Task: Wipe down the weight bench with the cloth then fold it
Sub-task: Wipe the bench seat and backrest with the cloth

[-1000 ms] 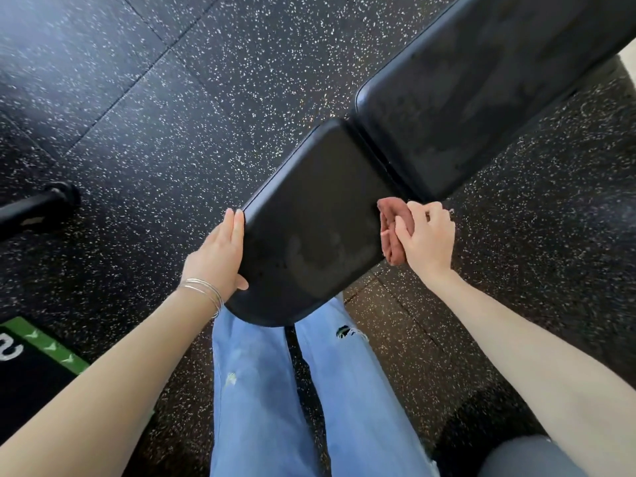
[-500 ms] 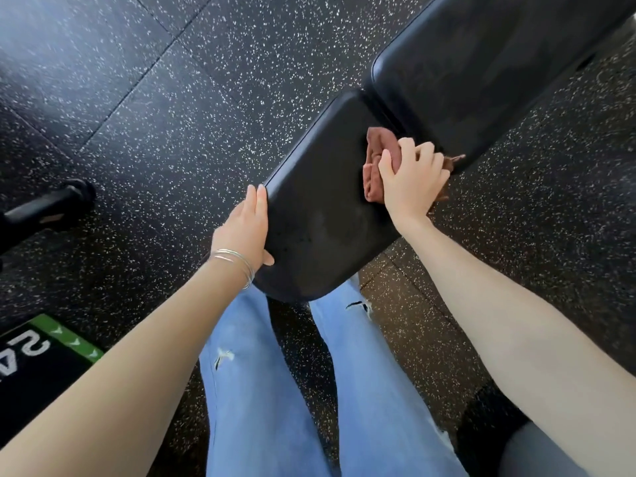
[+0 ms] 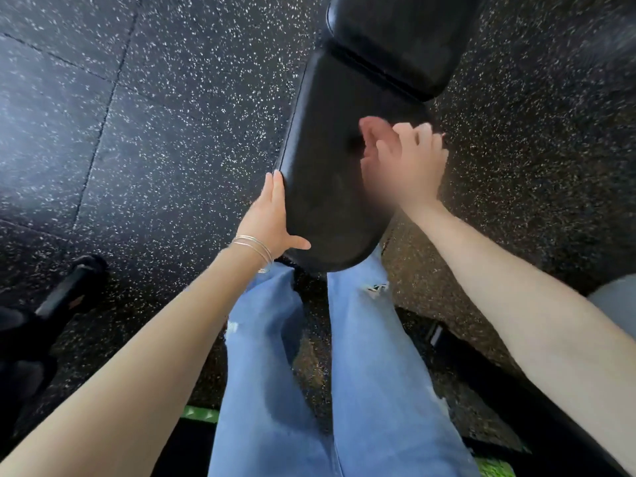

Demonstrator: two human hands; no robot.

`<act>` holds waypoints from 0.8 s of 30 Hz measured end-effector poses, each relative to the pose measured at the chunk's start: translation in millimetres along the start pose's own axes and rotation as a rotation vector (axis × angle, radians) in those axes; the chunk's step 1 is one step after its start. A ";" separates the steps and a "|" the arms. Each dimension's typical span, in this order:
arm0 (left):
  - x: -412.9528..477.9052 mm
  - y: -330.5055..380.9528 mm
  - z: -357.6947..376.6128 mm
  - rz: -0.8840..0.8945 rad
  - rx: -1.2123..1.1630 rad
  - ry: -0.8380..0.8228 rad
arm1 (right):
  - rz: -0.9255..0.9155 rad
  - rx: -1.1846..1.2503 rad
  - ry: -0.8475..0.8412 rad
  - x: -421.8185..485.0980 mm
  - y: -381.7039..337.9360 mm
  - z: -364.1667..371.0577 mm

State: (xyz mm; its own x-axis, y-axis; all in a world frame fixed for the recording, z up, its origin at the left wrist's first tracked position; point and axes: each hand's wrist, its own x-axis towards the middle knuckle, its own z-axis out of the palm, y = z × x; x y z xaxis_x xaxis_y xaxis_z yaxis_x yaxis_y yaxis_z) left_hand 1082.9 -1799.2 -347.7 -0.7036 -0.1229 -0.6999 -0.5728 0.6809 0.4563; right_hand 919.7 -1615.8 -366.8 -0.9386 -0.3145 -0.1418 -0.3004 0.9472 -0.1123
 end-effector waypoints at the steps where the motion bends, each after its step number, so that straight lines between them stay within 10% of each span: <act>1: 2.2 -6.6 -2.0 0.035 -0.007 -0.009 | 0.115 0.010 0.000 18.9 -0.1 1.0; 10: 18.8 -30.0 -16.5 0.216 0.029 -0.079 | 0.310 -0.024 -0.046 -19.5 -24.1 13.2; 18: 17.5 -21.8 -19.7 0.200 0.097 -0.107 | 0.094 0.060 0.083 -144.6 -65.2 6.6; 24: 13.8 -31.2 -15.9 0.210 0.040 -0.082 | 0.316 0.009 0.043 -47.1 -72.8 15.1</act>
State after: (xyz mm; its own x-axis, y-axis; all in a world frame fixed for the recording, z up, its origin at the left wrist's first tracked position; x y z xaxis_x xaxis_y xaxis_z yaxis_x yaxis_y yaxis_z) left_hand 1084.4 -1833.6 -362.9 -0.7680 0.0824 -0.6352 -0.3992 0.7139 0.5753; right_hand 988.3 -1670.9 -366.7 -0.9916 -0.0019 -0.1296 0.0082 0.9969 -0.0776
